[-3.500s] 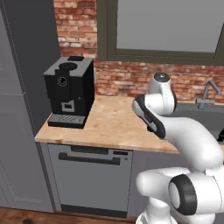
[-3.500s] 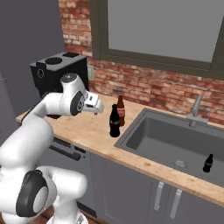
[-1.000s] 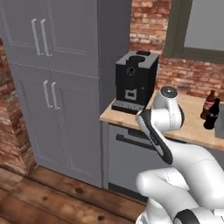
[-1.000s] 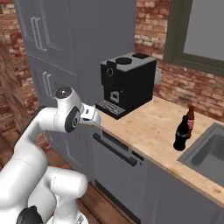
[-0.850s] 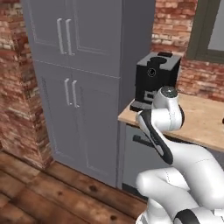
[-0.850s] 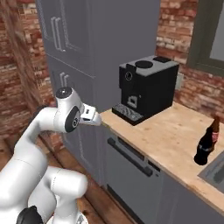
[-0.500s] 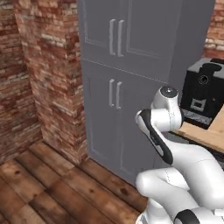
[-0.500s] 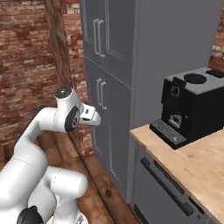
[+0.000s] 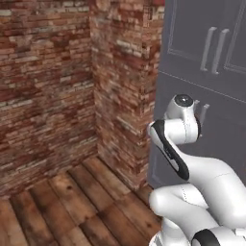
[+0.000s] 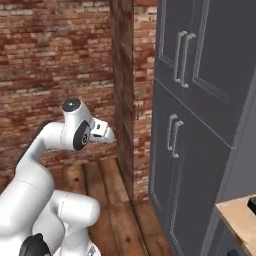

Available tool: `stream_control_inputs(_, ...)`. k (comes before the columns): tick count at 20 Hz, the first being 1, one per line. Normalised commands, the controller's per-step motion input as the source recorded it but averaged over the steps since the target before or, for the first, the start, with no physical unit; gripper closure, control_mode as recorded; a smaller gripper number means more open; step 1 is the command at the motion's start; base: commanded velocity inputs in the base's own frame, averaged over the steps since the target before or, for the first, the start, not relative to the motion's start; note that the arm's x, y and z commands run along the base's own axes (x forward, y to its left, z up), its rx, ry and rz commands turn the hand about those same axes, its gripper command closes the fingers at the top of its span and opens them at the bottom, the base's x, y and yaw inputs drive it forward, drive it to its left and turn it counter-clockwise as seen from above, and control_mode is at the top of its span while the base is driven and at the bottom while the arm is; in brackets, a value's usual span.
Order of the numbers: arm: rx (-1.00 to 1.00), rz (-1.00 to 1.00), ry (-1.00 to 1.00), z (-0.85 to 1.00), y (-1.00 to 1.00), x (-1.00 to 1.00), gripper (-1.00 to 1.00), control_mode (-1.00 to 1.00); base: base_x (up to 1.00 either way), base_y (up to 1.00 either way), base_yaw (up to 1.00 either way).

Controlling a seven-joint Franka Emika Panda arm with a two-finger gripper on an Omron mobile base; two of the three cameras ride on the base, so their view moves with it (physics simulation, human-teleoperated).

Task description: Place the large bottle from the dining counter next to the other large bottle outside the sink, and place the small bottle from the dining counter next to the other small bottle inside the sink.

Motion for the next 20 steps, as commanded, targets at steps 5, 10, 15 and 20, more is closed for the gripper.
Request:
stream_control_inputs(5, 0.0, 0.0, 0.0, 0.0, 0.0, 0.0, -1.0, 1.0, 0.33, 0.87, 0.48)
stream_control_inputs(10, 0.0, 0.0, 0.0, 0.0, 0.0, 0.0, -1.0, 1.0, 0.24, 0.89, 0.52)
stream_control_inputs(15, 0.0, 0.0, 0.0, 0.0, 0.0, 0.0, -1.0, 1.0, 0.24, 0.84, 0.53)
stream_control_inputs(20, 0.0, 0.0, 0.0, 0.0, 0.0, 0.0, -1.0, 1.0, 0.27, 0.77, 0.53)
